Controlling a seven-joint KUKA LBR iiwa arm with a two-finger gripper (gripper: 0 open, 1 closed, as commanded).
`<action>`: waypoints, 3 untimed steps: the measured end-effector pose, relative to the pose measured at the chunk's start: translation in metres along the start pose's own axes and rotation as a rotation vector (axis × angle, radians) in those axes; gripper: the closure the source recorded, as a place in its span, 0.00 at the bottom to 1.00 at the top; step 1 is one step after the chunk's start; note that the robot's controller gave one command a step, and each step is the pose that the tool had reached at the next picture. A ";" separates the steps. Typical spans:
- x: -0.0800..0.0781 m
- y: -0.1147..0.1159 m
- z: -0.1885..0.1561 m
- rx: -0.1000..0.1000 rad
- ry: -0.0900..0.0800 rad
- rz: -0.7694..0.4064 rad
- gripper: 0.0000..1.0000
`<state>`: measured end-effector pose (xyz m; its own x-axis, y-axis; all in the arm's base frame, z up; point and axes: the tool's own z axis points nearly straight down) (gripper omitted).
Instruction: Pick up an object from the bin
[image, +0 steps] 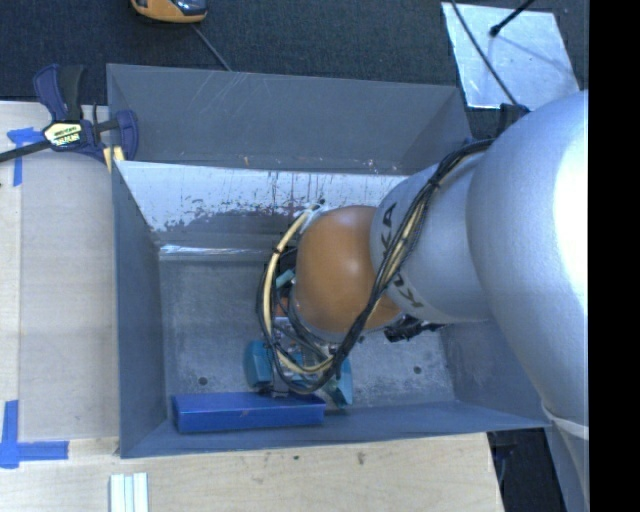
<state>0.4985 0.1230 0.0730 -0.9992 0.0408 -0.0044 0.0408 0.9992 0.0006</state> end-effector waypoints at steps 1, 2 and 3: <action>-0.004 -0.018 -0.062 0.002 0.011 0.007 1.00; -0.005 0.002 -0.122 0.003 0.009 -0.001 1.00; -0.014 0.011 -0.158 -0.003 0.000 -0.044 1.00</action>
Offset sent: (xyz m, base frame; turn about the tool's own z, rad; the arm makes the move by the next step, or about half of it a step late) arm 0.0065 0.0287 0.1744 -0.0128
